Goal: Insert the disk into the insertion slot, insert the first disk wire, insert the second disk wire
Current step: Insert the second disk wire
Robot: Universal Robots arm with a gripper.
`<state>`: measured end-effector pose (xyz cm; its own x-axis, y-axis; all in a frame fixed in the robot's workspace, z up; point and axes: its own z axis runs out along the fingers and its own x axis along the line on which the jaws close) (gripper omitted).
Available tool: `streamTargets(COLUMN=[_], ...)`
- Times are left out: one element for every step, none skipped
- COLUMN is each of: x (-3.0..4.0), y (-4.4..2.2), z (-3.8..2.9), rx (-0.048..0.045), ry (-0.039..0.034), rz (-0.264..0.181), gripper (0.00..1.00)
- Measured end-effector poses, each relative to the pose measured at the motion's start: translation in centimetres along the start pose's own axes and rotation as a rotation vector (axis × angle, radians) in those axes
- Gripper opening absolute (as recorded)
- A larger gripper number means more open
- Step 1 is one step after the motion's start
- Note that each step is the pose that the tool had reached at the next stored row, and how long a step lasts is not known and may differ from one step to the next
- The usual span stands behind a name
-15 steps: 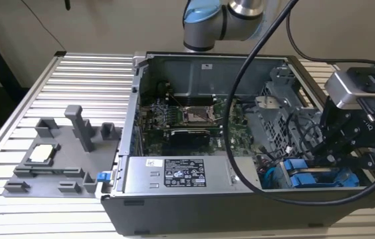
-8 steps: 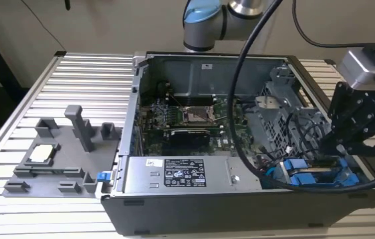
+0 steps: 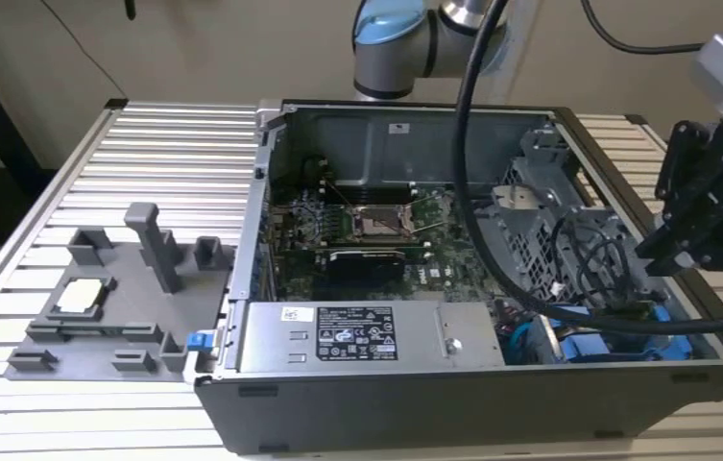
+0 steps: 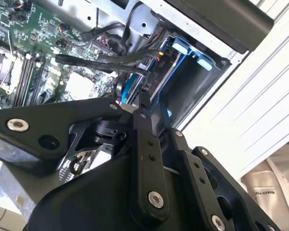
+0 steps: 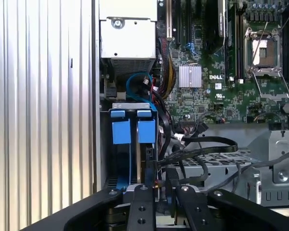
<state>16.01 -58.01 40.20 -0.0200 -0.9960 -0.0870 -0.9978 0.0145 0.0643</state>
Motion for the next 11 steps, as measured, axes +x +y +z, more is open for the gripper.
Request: streamTargets(x=[-0.01,-0.03,-0.04,-0.03,-0.03,-0.04,-0.04,-0.05,-0.05,-0.05,-0.05], y=[0.00,0.00,0.00,0.00,0.00,0.00,0.00,0.00,0.00,0.01,0.01], z=[0.00,-0.01,-0.01,0.00,-0.01,-0.02,-0.01,-0.01,-0.01,-0.01,-0.02], rx=[0.0075,0.0170,0.0231,0.0255,0.0272,0.0282,0.0282,0.0283,0.0283,0.0283,0.0283], ry=[0.0144,0.0290,0.0328,0.0325,0.0318,0.0274,0.0251,0.0250,0.0246,0.0246,0.0245], rz=[0.000,0.000,0.000,0.000,0.000,0.000,0.000,0.000,0.000,0.000,0.000], gripper=[0.25,0.25,0.25,0.25,0.25,0.25,0.25,0.25,0.25,0.25,0.25])
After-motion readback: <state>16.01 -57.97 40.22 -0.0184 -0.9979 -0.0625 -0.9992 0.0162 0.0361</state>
